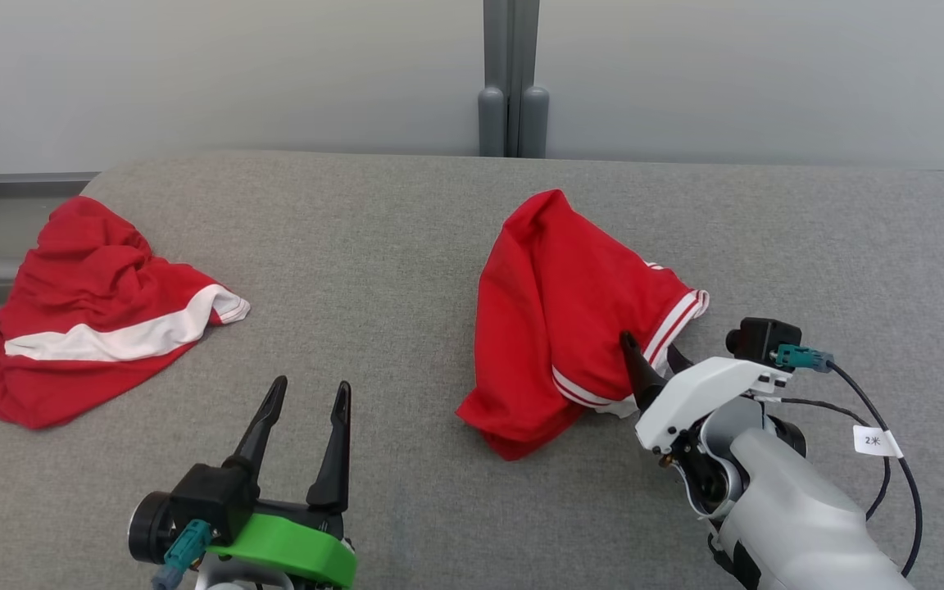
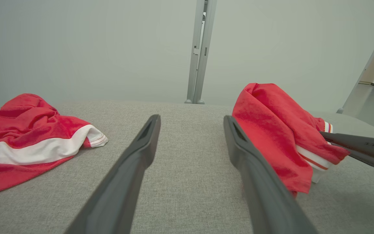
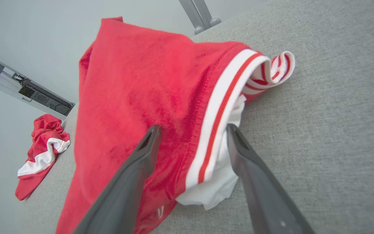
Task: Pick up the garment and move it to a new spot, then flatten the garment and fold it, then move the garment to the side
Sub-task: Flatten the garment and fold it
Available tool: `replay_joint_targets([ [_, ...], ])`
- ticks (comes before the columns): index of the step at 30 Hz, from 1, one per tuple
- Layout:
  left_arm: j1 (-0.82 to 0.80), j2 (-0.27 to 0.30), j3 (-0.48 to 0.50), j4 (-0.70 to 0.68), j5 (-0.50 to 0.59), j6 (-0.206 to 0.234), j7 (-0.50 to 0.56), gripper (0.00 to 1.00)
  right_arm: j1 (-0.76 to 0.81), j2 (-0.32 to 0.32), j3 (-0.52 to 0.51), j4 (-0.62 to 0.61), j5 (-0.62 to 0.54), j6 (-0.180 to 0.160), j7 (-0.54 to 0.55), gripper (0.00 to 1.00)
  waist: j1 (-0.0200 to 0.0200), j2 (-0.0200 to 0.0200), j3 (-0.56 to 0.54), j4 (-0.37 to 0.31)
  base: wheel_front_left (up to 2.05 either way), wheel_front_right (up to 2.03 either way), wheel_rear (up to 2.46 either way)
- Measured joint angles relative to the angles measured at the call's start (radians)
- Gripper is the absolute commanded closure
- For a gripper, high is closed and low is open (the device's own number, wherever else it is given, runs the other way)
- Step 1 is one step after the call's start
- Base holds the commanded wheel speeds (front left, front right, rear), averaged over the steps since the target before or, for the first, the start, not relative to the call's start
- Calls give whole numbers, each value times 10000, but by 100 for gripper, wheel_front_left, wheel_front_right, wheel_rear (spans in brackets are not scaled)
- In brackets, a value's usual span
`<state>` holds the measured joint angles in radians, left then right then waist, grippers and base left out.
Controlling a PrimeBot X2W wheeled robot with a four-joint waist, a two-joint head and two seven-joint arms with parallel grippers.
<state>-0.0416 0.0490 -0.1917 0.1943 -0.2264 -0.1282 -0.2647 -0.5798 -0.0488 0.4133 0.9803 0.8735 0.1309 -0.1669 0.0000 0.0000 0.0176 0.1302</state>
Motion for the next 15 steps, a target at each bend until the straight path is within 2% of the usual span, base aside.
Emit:
replay_joint_targets([
  [11, 111, 0, -17, 13, -15, 0, 0, 0, -315, 0, 575, 445, 786, 0, -10, 0, 0, 0, -234, 23, 0, 0, 0],
  [12, 111, 0, -29, 13, -15, 0, 0, 0, -399, 0, 623, 510, 909, 0, 0, 15, 0, 0, -227, 35, 0, 0, 0],
  [13, 111, 0, -35, 15, -17, 0, 0, 0, -473, -2, 679, 577, 945, 0, 46, 50, 0, 0, -220, 44, 0, 0, 0],
  [14, 111, 2, -38, 15, -21, -2, 0, 0, -550, 0, 750, 650, 986, 0, 69, 64, 0, 0, -210, 54, 0, 0, 0],
  [15, 111, 4, -42, 15, -29, -2, 0, 0, -614, -2, 830, 709, 1045, 0, 71, 100, 0, 0, -199, 64, 0, 0, 0],
])
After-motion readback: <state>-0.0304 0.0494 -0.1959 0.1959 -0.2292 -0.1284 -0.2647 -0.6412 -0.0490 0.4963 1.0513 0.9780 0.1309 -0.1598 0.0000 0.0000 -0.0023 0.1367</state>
